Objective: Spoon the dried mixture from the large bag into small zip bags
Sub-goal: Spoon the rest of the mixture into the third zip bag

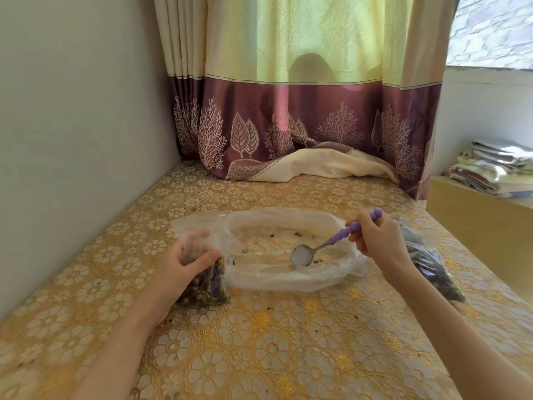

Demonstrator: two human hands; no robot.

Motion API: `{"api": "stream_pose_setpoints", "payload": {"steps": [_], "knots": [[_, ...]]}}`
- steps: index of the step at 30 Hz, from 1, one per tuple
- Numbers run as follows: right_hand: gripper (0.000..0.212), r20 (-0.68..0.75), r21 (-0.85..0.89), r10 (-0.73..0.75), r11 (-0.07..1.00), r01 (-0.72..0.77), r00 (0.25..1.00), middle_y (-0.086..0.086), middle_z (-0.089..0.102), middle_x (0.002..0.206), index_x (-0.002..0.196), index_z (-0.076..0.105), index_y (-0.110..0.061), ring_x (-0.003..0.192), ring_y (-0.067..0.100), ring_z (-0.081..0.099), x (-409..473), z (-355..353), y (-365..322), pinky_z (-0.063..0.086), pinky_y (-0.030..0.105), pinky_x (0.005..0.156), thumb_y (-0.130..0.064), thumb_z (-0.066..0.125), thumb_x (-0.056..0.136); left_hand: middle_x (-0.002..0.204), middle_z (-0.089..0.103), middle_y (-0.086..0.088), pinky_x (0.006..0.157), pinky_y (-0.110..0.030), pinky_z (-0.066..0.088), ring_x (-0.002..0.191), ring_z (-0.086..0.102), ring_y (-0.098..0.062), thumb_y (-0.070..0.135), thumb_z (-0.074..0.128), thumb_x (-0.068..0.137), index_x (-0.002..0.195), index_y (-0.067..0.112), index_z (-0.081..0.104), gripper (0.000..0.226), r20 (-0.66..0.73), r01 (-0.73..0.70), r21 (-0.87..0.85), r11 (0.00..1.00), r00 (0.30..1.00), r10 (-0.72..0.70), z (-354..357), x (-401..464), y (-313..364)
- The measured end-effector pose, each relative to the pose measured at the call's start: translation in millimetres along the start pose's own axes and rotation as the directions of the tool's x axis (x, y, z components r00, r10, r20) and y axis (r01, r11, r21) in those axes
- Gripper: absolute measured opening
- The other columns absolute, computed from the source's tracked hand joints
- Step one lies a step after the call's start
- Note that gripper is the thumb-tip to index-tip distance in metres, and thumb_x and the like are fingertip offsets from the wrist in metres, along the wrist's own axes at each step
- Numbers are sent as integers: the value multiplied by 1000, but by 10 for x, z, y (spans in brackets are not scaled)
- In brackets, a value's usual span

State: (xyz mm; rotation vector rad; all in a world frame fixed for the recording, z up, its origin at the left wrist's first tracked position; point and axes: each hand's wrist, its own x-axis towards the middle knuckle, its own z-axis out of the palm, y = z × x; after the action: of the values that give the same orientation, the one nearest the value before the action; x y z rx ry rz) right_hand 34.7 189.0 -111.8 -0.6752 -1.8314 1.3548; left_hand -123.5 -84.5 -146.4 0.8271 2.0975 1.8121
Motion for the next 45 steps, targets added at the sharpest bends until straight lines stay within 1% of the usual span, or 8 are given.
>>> {"api": "stream_pose_setpoints", "payload": {"steps": [6, 13, 19, 24, 34, 38, 42, 45], "knots": [[41, -33, 10, 63, 998, -63, 997, 7, 69, 55, 63, 62, -5, 39, 7, 45, -4, -16, 29, 34, 14, 36, -17, 41, 96, 98, 70, 18, 75, -19, 42, 86, 62, 8, 41, 70, 69, 104, 44, 55, 38, 3, 15, 8, 1000, 1000, -15, -2, 12, -12], [40, 92, 113, 293, 946, -303, 952, 3, 65, 51, 64, 63, -2, 38, 7, 47, -112, 171, 29, 36, 17, 37, -16, 44, 96, 99, 70, 17, 83, -27, 46, 95, 63, -1, 43, 70, 69, 104, 46, 56, 38, 6, 42, 3, 999, 999, -42, -4, 5, -27], [41, 120, 166, 217, 958, -235, 969, 4, 68, 54, 69, 61, -2, 41, 8, 51, -170, 401, -34, 41, 18, 39, -22, 44, 100, 101, 70, 13, 93, -35, 46, 101, 63, -7, 44, 69, 68, 113, 40, 56, 46, 11, 52, -7, 999, 999, -52, -5, 11, -29], [43, 53, 141, 116, 982, -122, 992, 4, 69, 56, 62, 62, -7, 42, 6, 48, -181, 494, -53, 38, 17, 38, -19, 42, 99, 102, 71, 7, 97, -42, 45, 102, 63, -13, 45, 69, 67, 116, 36, 56, 52, 7, 54, -14, 998, 998, -54, -3, 2, -22], [39, -82, 249, 158, 959, -133, 984, -4, 62, 45, 66, 61, -6, 36, 3, 46, -132, 582, -93, 36, 16, 35, -18, 42, 98, 103, 71, 1, 92, -39, 48, 102, 64, -17, 43, 69, 67, 114, 34, 58, 49, 0, 49, -23, 999, 999, -49, -13, 15, -22], [43, 43, 241, 122, 962, -129, 992, 2, 68, 53, 62, 60, -7, 39, 5, 45, -166, 712, -132, 35, 17, 37, -18, 41, 99, 103, 70, 7, 92, -38, 48, 101, 63, -12, 46, 69, 66, 114, 35, 59, 50, -29, 40, -11, 999, 999, -41, -9, 23, -31], [53, 144, 166, 51, 983, -74, 988, 10, 72, 64, 54, 63, -10, 42, 7, 46, -222, 860, -106, 36, 18, 39, -20, 39, 100, 125, 55, 7, 100, -50, 42, 117, 52, -23, 53, 69, 67, 109, 43, 61, 44, -81, 45, 3, 999, 996, -45, -6, 28, -28], [54, 148, 142, 14, 989, -35, 989, 8, 71, 62, 52, 63, -11, 42, 6, 47, -231, 921, -101, 36, 15, 39, -21, 41, 101, 130, 50, 6, 102, -52, 39, 122, 47, -24, 59, 71, 67, 106, 48, 60, 42, -58, 40, 33, 999, 998, -38, 6, 19, -8]]}}
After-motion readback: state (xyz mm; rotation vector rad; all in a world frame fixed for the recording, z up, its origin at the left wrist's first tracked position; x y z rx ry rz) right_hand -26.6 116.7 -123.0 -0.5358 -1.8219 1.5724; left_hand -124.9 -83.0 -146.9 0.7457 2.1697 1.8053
